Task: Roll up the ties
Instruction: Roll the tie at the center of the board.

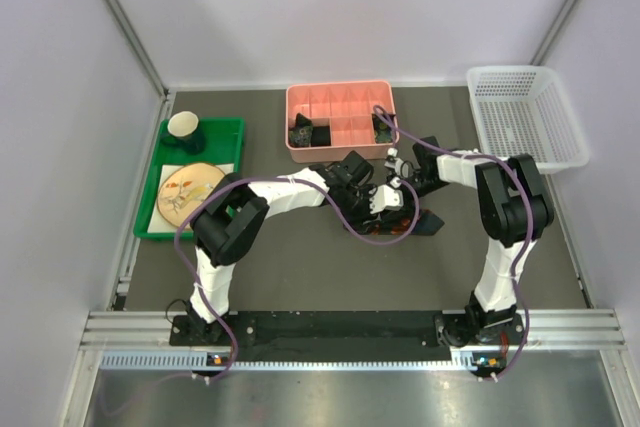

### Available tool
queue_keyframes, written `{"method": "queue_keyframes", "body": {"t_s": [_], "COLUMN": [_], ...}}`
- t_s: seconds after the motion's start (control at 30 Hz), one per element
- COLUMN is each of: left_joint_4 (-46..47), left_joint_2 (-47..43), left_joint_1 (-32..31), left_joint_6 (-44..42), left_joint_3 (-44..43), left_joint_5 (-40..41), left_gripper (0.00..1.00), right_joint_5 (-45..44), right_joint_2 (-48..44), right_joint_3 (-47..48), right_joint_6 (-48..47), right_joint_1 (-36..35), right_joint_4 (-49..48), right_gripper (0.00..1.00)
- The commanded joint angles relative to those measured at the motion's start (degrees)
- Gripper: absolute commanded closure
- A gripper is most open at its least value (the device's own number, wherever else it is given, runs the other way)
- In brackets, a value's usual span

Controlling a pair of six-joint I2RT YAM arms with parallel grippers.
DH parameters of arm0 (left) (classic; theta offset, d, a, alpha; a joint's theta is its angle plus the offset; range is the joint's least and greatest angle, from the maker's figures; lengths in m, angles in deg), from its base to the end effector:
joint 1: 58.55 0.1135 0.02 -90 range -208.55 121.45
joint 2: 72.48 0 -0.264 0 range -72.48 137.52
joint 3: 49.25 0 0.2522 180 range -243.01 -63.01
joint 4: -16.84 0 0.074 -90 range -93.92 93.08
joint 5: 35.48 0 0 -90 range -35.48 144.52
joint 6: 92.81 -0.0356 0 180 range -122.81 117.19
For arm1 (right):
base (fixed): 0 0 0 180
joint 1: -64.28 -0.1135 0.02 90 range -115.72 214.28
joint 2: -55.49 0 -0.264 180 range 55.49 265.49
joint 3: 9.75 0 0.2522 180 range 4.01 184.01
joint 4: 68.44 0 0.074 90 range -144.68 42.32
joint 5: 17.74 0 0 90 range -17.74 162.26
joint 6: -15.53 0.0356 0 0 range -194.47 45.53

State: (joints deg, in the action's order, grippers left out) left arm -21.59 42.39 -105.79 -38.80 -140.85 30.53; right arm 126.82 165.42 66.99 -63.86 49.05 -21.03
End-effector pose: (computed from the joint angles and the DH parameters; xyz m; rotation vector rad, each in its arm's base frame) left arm 0.2699 -0.3132 0.1596 1.8490 1.8697 -0.6201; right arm 0.3171 0.1164 0.1303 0.2256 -2.7220 -1.4218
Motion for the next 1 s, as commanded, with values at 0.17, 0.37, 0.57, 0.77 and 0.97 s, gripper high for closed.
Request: {"method": "queue_keyframes", "body": {"t_s": [0.17,0.37,0.57,0.77,0.97], "left_joint_4": [-2.41,-1.7,-3.11,-3.2,-3.28], "left_joint_2": [2.21,1.32,2.38,2.55,2.82], "left_joint_1": [0.66,1.1,0.84,0.31,0.22], "left_joint_6": [1.44,-0.31,-1.89,-1.89,-1.72], "left_joint_3": [4.63,4.54,5.33,5.25,4.98], "left_joint_5": [0.09,-2.11,-1.32,-0.89,-0.45], "left_gripper": [0.57,0.73,0.83,0.83,0.83], "right_joint_5": [-7.18,-7.12,-0.78,1.5,4.14], "right_joint_2": [1.17,-0.24,-2.78,-1.83,-0.07], "right_joint_3": [-0.57,-1.63,-0.4,2.67,2.15], "right_joint_6": [-2.44,-1.56,-0.42,-1.04,2.04], "right_joint_1": [-0.16,0.02,1.33,1.95,1.08], "right_joint_4": [-1.39,-3.32,-1.74,0.81,-1.74], "right_gripper": [1.0,1.0,0.65,0.59,0.6]}}
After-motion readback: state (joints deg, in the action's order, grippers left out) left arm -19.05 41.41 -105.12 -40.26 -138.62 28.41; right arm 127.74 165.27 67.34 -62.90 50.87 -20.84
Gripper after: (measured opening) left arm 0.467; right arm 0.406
